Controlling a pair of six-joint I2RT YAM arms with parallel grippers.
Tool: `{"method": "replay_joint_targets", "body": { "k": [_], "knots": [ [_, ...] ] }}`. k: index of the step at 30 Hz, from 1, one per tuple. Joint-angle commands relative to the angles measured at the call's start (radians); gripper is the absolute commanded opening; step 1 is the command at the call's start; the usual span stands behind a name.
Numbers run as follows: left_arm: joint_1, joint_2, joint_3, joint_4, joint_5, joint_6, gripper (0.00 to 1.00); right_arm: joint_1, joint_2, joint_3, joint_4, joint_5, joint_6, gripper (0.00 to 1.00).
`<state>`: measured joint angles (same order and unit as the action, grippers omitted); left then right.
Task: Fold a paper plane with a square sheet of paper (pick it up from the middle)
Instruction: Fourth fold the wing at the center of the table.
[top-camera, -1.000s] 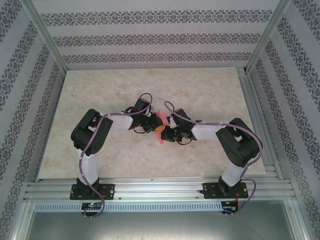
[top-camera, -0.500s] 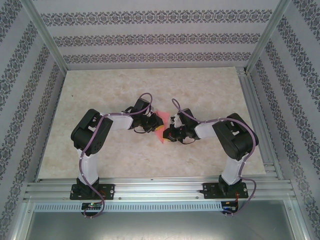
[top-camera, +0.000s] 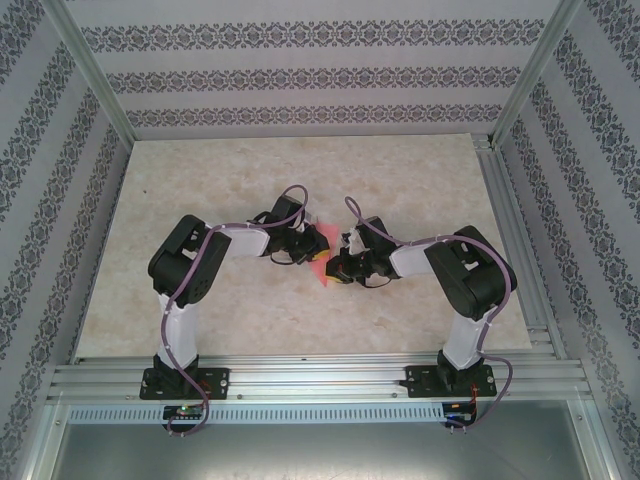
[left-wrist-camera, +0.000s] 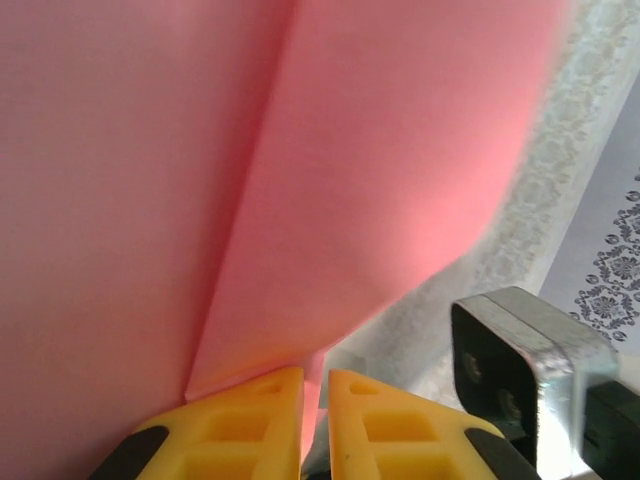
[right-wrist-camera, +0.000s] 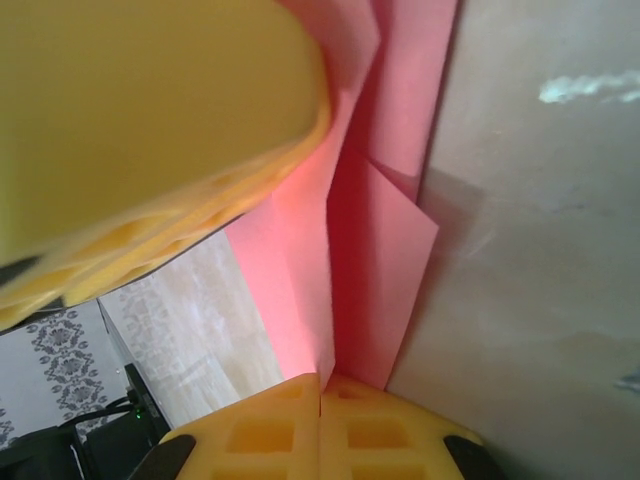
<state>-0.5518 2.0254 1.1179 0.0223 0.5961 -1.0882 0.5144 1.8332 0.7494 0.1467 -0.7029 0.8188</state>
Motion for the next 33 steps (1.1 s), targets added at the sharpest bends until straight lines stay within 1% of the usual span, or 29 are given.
{"method": "replay_joint_targets", "body": {
  "k": [1,3,4,6,8,12,14,18,20,21,23,24,27,28,31,33],
  "knots": [
    [-0.007,0.024,0.009,-0.002,-0.007,0.021,0.16,-0.004,-0.009,-0.019,-0.019,0.083,0.013,0.06],
    [-0.007,0.026,0.014,-0.020,-0.013,0.031,0.16,-0.003,-0.024,-0.021,-0.031,0.100,0.014,0.08],
    [-0.007,0.029,0.015,-0.025,-0.016,0.036,0.15,-0.003,-0.037,-0.026,-0.029,0.104,0.016,0.12],
    [-0.007,0.031,0.014,-0.030,-0.017,0.041,0.15,-0.005,-0.076,-0.039,-0.029,0.108,0.021,0.13],
    [-0.007,0.034,0.014,-0.028,-0.016,0.044,0.15,-0.008,-0.132,-0.050,-0.041,0.131,0.022,0.16],
    [-0.007,0.039,0.018,-0.022,-0.009,0.042,0.15,-0.010,-0.244,-0.042,-0.150,0.232,-0.022,0.16],
    [-0.007,0.039,0.017,-0.018,-0.006,0.042,0.15,-0.010,-0.261,-0.041,-0.146,0.229,-0.022,0.13],
    [-0.008,0.038,0.020,-0.016,-0.001,0.043,0.15,0.009,-0.235,-0.029,-0.098,0.192,0.003,0.06],
    [-0.007,0.038,0.020,-0.012,0.003,0.042,0.15,0.027,-0.205,-0.020,-0.065,0.179,0.017,0.05],
    [-0.007,0.038,0.021,-0.013,0.005,0.041,0.15,0.035,-0.186,-0.010,-0.065,0.181,0.021,0.06],
    [-0.007,0.035,0.020,-0.012,0.007,0.041,0.15,0.043,-0.162,-0.001,-0.087,0.218,0.026,0.12],
    [-0.007,0.033,0.020,-0.011,0.006,0.042,0.15,0.045,-0.154,-0.004,-0.074,0.228,0.027,0.14],
    [-0.008,0.033,0.020,-0.013,0.008,0.042,0.15,0.050,-0.130,0.023,-0.107,0.251,0.006,0.15],
    [-0.008,0.030,0.020,-0.013,0.010,0.042,0.15,0.051,-0.122,0.030,-0.099,0.238,0.002,0.14],
    [-0.008,0.027,0.021,-0.016,0.008,0.043,0.15,0.053,-0.118,0.033,-0.056,0.212,0.023,0.07],
    [-0.007,0.027,0.022,-0.016,0.008,0.044,0.15,0.052,-0.120,0.036,-0.042,0.197,0.026,0.06]
  ]
}}
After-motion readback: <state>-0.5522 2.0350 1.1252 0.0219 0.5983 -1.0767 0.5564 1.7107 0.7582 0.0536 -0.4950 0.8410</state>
